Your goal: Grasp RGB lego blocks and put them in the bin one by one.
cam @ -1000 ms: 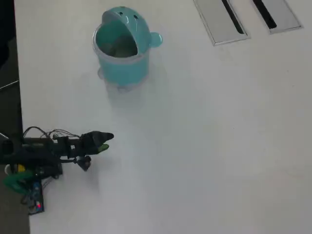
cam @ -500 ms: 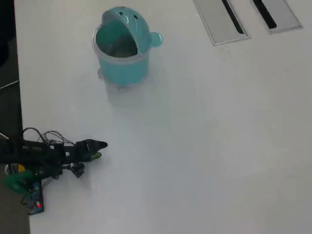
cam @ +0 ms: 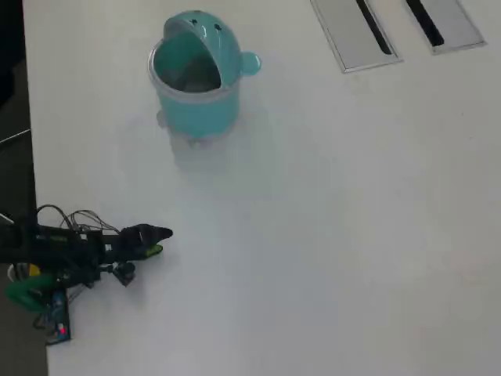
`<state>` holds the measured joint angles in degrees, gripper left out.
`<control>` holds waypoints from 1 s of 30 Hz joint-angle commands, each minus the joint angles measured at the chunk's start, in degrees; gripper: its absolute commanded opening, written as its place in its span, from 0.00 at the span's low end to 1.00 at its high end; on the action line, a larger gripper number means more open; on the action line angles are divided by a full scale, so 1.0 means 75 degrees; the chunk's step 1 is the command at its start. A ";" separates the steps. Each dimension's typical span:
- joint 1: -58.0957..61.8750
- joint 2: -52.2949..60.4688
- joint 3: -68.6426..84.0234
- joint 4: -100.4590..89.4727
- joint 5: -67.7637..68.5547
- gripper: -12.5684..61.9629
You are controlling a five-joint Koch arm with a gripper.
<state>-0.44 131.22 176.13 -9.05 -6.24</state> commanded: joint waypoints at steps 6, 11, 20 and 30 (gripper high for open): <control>-0.0023 0.0563 0.0727 -0.0293 0.0164 0.61; -0.0035 0.0551 0.0727 -0.0270 0.0176 0.61; -0.0012 0.0551 0.0727 -0.0211 0.0293 0.61; 0.0012 0.0527 0.0727 -0.0246 0.0281 0.63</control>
<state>-0.35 131.22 176.92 -9.05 -4.92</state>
